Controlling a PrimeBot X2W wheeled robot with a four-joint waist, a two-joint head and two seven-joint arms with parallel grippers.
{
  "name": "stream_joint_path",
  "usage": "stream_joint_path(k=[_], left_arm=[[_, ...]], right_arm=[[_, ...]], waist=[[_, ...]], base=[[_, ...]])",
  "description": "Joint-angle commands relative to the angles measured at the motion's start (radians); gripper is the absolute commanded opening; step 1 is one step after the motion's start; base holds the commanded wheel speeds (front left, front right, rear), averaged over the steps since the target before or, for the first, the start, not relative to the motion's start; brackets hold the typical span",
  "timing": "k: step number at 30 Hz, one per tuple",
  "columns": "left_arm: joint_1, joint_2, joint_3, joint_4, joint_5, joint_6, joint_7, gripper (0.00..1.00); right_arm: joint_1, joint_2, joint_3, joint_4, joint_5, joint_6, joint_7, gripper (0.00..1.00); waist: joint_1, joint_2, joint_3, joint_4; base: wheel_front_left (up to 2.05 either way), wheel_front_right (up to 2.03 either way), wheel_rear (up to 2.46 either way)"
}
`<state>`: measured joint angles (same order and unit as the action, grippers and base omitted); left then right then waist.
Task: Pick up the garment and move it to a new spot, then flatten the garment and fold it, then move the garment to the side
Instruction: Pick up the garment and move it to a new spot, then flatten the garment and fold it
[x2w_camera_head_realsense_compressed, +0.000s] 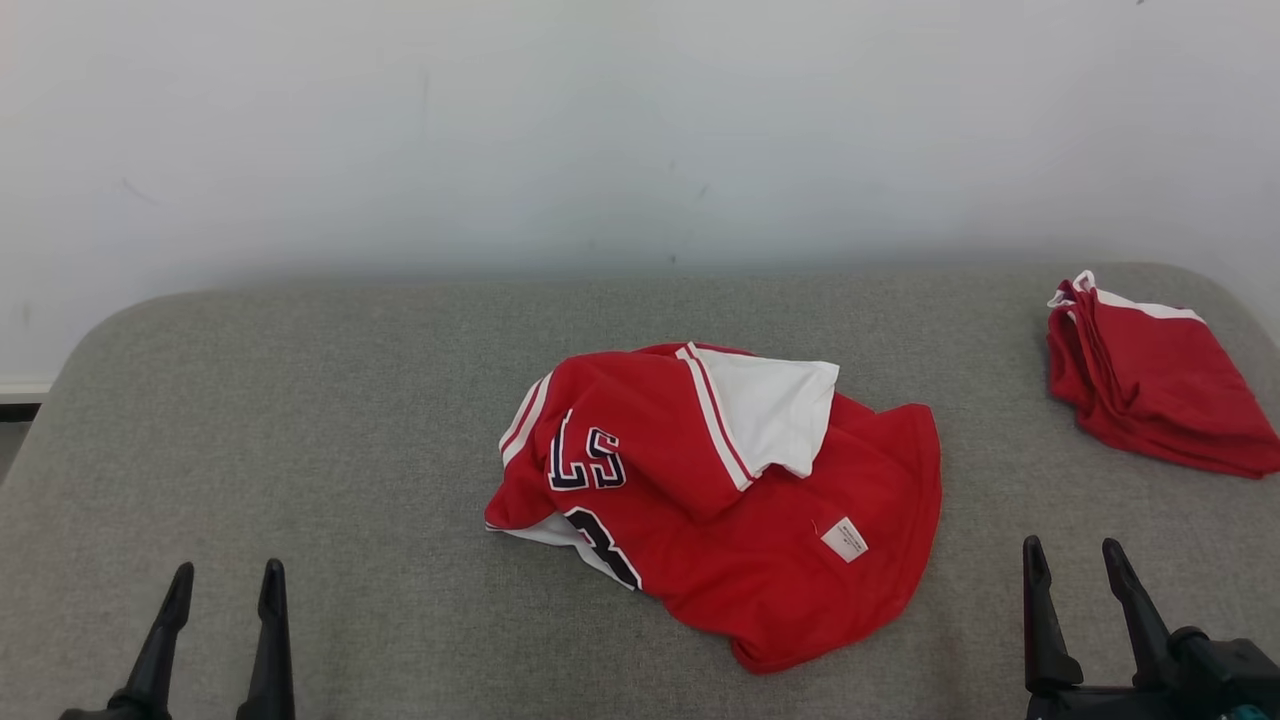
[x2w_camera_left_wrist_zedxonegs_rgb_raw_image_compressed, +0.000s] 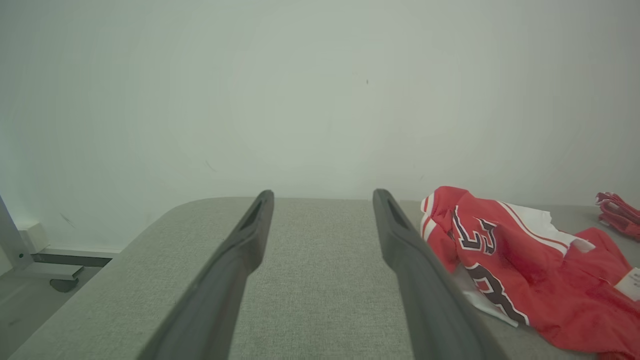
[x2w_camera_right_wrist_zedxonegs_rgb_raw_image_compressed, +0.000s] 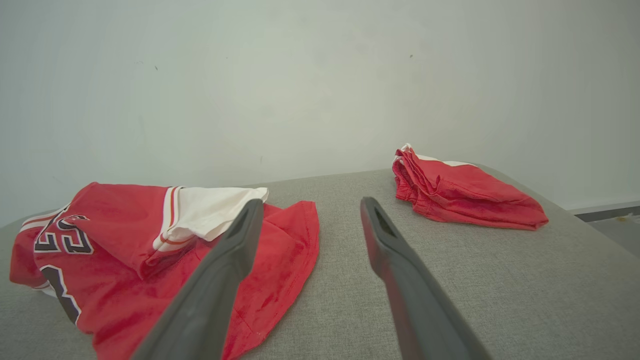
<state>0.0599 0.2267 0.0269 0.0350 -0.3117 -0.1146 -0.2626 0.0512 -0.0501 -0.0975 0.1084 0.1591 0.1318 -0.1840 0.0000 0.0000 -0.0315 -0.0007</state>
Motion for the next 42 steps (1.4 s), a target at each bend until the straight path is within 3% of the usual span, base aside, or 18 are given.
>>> stream_joint_path(k=[1, 25, 42], left_arm=[[0.013, -0.005, -0.001, 0.002, 0.005, -0.003, -0.003, 1.00], [0.012, 0.046, -0.033, 0.071, 0.019, -0.015, 0.002, 1.00], [0.004, 0.054, -0.040, 0.080, 0.007, 0.009, 0.021, 1.00]], right_arm=[[0.005, 0.000, 0.001, 0.002, 0.005, -0.003, -0.003, 1.00], [-0.001, 0.000, 0.013, 0.038, 0.011, -0.003, -0.005, 1.00], [0.012, 0.000, 0.026, 0.021, -0.010, -0.003, 0.023, 1.00]], waist=[[0.0000, 0.0000, -0.001, 0.000], [0.0000, 0.0000, -0.004, 0.012], [0.0000, 0.0000, -0.004, 0.011]], base=[[0.00, 0.00, 0.00], [0.00, 0.00, 0.00], [0.00, 0.00, 0.00]])
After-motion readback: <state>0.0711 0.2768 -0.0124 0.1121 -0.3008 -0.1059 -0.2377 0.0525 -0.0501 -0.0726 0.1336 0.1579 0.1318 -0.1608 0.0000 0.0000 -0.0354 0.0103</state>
